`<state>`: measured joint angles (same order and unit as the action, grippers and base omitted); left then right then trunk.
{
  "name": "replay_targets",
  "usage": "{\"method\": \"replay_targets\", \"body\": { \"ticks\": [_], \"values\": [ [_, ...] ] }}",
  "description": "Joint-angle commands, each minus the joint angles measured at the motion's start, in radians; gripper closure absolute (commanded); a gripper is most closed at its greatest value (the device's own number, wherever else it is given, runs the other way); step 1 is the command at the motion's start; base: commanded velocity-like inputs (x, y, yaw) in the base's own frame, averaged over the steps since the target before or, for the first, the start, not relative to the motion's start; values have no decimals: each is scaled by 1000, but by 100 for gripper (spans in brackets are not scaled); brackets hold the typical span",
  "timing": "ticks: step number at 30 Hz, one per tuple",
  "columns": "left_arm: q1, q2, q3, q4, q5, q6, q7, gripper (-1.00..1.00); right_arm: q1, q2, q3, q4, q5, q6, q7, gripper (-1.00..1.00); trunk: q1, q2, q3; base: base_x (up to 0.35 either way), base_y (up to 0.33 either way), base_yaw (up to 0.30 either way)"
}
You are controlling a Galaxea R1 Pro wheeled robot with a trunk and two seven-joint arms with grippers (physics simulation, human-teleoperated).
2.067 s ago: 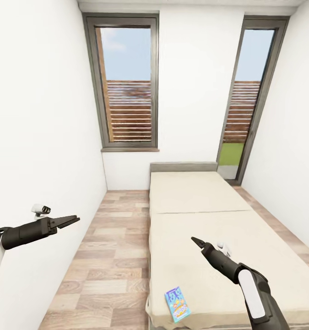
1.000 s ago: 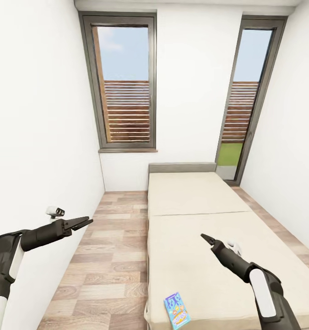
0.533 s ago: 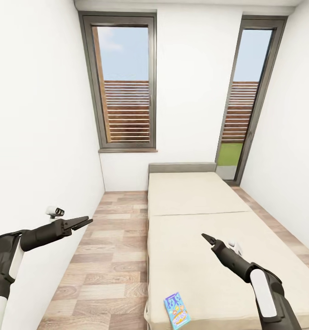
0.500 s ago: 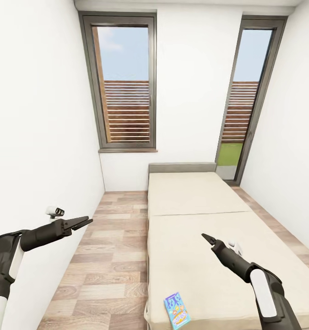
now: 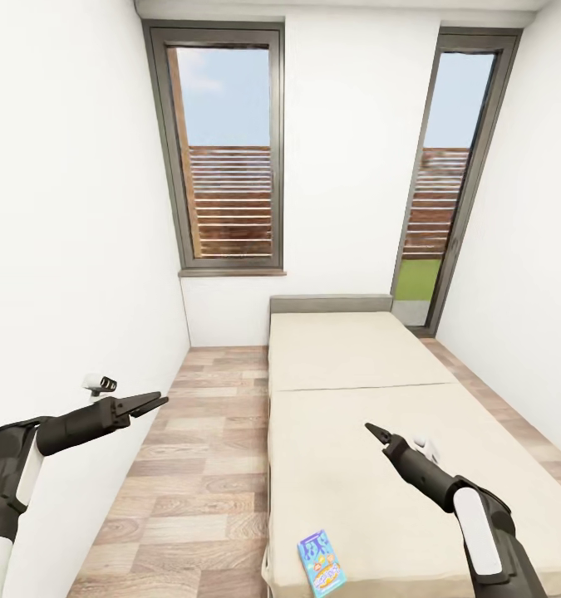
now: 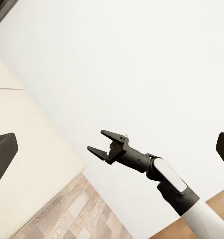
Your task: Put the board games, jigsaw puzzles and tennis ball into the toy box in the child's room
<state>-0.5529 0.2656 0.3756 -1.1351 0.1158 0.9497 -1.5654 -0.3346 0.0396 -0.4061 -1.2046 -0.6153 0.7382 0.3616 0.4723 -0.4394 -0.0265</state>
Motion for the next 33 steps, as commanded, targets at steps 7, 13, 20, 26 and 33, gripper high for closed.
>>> {"method": "replay_targets", "body": {
  "ticks": [7, 13, 20, 26, 33],
  "values": [
    [-1, 1, 0, 0, -1, 11, -5, -100, -1, 1, -1, -1, 0, 7, 4, -100, 28, -52, -24, 0, 0, 0],
    [-1, 1, 0, 0, -1, 11, -5, -100, -1, 2, -1, -1, 0, 7, 4, -100, 51, -94, -43, 0, 0, 0],
    [-1, 1, 0, 0, -2, 11, -2, -100, -1, 2, 0, -1, 0, 7, 4, -100, 77, -143, -65, 0, 0, 0],
    [-1, 1, -2, 0, -5, 14, 0, -100, -1, 2, -1, 0, 0, 7, 4, -100, 100, -185, -84, 0, 0, 0],
    [-3, 12, 4, -1, -8, 29, 0, -100, -1, 2, -6, 0, 0, 7, 4, -100, 127, -234, -106, 0, 0, 0]
  ]
}}
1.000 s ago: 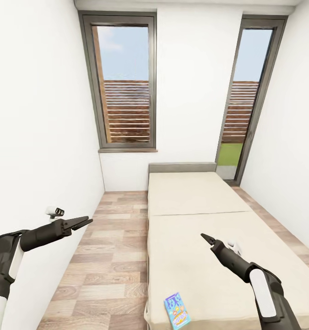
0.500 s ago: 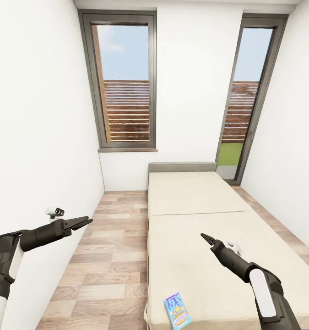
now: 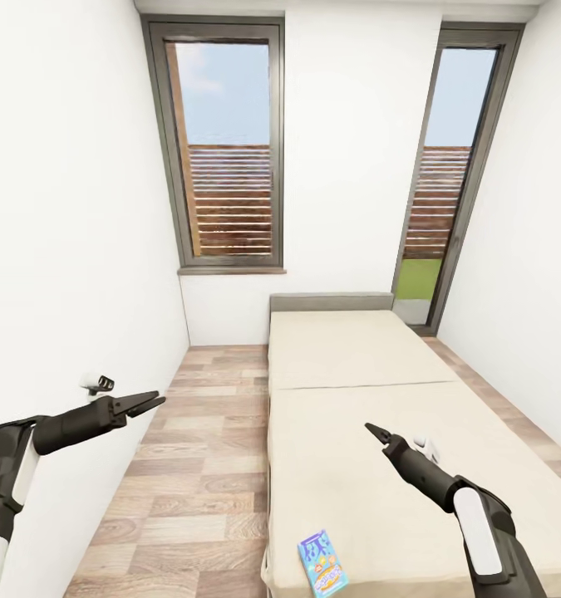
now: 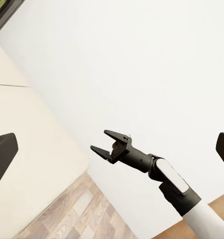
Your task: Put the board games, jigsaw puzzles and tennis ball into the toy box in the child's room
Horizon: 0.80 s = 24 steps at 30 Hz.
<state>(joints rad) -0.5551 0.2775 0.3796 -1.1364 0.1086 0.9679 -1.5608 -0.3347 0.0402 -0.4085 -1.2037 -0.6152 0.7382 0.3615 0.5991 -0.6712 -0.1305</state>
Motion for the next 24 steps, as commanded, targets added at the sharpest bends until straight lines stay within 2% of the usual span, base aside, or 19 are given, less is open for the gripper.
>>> {"method": "replay_targets", "body": {
  "ticks": [1, 8, 24],
  "values": [
    [-1, 9, 1, 0, 0, 12, -5, -100, -1, 1, -4, -1, 0, 7, 4, -100, 4, -9, -5, 0, 0, 0],
    [-3, 35, 1, 0, -1, 35, -5, -100, -1, 1, -6, 0, 0, 7, 4, -100, 31, -58, -27, 0, 0, 0],
    [-5, 36, -1, 0, 0, 44, -3, -100, -1, 1, -2, -1, 0, 7, 4, -100, 92, -170, -77, -45, 0, 0]
  ]
}}
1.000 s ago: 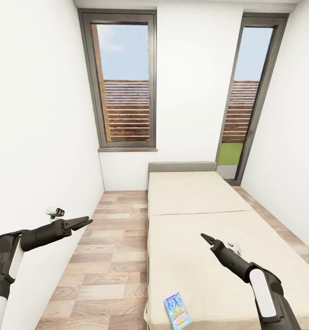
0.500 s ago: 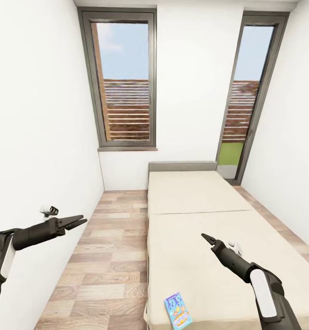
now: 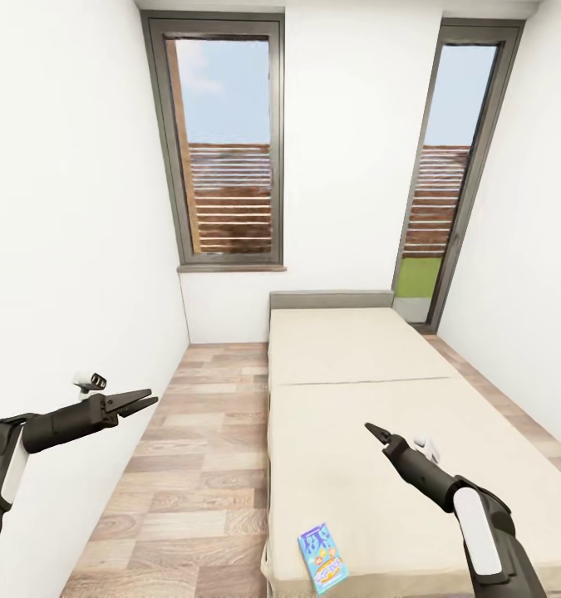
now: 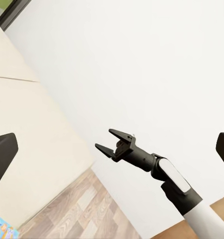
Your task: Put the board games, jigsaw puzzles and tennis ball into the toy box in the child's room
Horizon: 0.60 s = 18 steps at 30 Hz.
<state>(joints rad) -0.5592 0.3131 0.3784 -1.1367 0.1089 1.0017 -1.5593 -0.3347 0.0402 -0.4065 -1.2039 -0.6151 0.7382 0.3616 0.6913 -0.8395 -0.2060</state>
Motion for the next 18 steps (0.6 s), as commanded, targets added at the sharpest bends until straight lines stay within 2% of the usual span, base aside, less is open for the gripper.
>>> {"method": "replay_targets", "body": {
  "ticks": [1, 12, 18],
  "values": [
    [-1, 0, 0, 0, -1, 10, -4, -100, -1, 1, -5, -1, 0, 7, 4, -100, 4, -8, -5, -17, 0, 0],
    [-1, -1, -1, 1, 0, 8, -3, -100, -1, 1, -6, 0, 0, 7, 4, -100, 46, -85, -39, -5, 0, 2],
    [-1, 0, 0, 2, 0, 8, -3, -100, -1, 1, -6, 0, -1, 7, 3, -100, 69, -127, -58, 0, 0, 92]
  ]
}}
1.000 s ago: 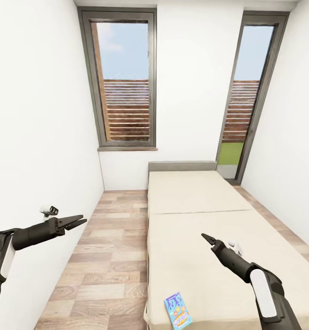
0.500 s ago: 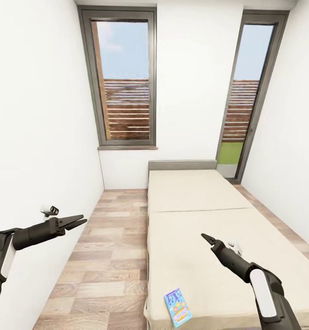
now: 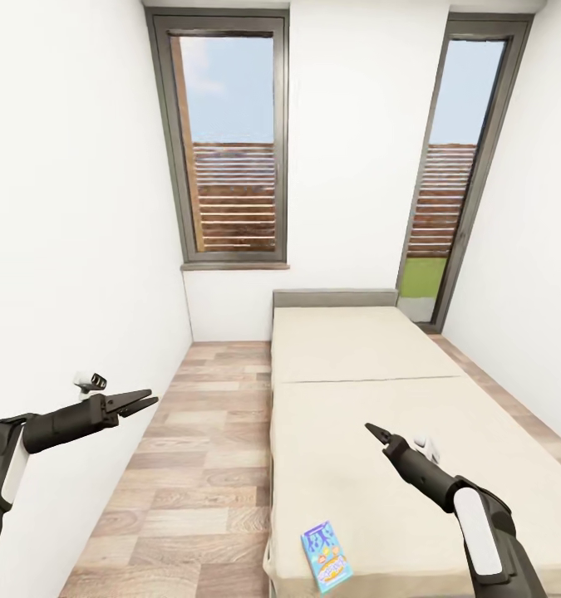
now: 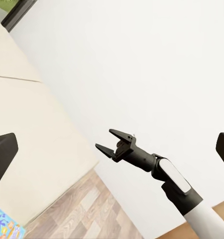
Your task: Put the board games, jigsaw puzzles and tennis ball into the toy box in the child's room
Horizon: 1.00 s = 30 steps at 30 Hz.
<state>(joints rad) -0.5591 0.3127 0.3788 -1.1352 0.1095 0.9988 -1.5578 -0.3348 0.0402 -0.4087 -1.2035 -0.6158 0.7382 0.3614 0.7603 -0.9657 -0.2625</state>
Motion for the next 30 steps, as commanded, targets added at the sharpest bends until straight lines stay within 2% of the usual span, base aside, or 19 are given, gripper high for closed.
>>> {"method": "replay_targets", "body": {
  "ticks": [1, 30],
  "values": [
    [-1, 0, 0, 0, -1, 11, -4, -100, -1, 1, -3, 0, 0, 7, 3, -100, 4, -8, -5, 0, 0, 68],
    [-1, -3, -4, 0, -4, 9, -4, -100, -1, 3, 1, -1, -1, 7, 2, -100, 115, -211, -95, -10, -10, 7]
  ]
}}
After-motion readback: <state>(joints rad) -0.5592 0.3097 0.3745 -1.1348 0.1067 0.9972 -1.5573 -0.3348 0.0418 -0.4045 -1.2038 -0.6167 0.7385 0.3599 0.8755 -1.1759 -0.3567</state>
